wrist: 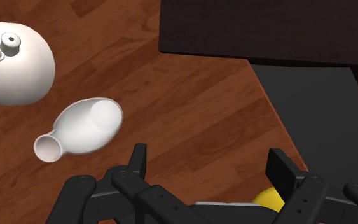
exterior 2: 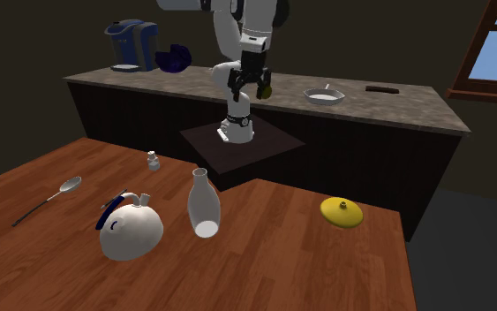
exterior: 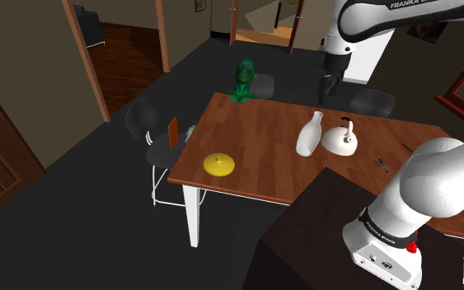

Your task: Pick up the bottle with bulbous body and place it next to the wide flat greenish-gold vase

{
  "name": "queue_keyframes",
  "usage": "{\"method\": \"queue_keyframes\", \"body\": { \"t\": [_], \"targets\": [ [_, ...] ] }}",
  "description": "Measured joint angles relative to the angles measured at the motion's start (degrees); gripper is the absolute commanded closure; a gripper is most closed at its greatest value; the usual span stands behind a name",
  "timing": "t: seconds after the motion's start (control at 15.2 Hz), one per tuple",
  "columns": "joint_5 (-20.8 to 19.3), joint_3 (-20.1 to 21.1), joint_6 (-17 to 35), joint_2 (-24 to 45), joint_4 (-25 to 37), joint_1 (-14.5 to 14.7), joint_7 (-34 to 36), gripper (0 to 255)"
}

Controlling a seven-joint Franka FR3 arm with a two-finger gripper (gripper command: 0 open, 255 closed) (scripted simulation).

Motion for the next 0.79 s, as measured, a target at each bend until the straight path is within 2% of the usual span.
{"method": "queue_keyframes", "body": {
  "t": [0.53, 0.79],
  "targets": [
    [0.18, -8.53, 9.75, 13.64, 4.43, -1.08, -10.31, 0],
    [3.28, -12.5, 14.81, 23.29, 8.81, -1.45, -16.88, 0]
  ]
}}
